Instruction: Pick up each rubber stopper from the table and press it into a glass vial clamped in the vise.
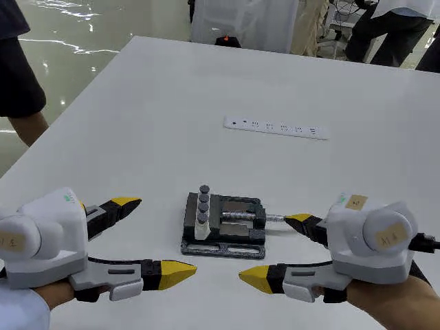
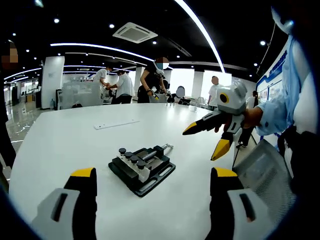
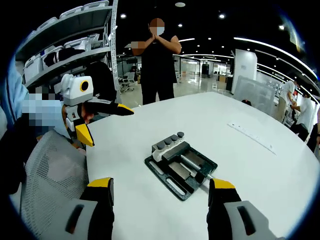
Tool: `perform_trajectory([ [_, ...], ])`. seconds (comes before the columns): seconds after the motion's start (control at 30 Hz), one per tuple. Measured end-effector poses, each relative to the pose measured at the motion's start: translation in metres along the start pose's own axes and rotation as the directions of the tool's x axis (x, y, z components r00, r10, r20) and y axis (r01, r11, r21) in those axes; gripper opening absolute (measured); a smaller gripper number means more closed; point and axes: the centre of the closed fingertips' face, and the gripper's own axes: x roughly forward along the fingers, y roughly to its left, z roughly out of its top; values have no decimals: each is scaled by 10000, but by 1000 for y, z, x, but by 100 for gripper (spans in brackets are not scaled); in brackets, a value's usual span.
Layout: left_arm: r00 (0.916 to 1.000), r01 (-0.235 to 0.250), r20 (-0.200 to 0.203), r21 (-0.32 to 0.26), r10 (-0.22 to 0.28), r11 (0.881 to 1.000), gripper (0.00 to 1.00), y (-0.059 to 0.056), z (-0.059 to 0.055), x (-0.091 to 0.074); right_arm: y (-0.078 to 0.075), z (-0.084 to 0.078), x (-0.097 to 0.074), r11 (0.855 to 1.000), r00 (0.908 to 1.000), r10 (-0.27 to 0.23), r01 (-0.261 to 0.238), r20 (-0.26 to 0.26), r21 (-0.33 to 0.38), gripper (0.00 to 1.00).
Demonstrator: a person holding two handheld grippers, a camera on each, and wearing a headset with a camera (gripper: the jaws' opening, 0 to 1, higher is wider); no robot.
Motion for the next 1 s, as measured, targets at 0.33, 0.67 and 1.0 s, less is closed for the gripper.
perform_trajectory([
  [0.33,9999,-137,20,-31,137,9999,95,2,0,-10,-5,-5,-14,9988,9983,-411,400,402,284,84],
  [0.67,9998,-148,93,-2,148,9999,96,2,3,-15,-16,-1,-21,9968,9933,-787,773,844,190,92],
  [1.0,9997,-242,103,23,242,9997,96,3,3,-19,-14,-8,-20,9978,9955,-658,654,688,70,92],
])
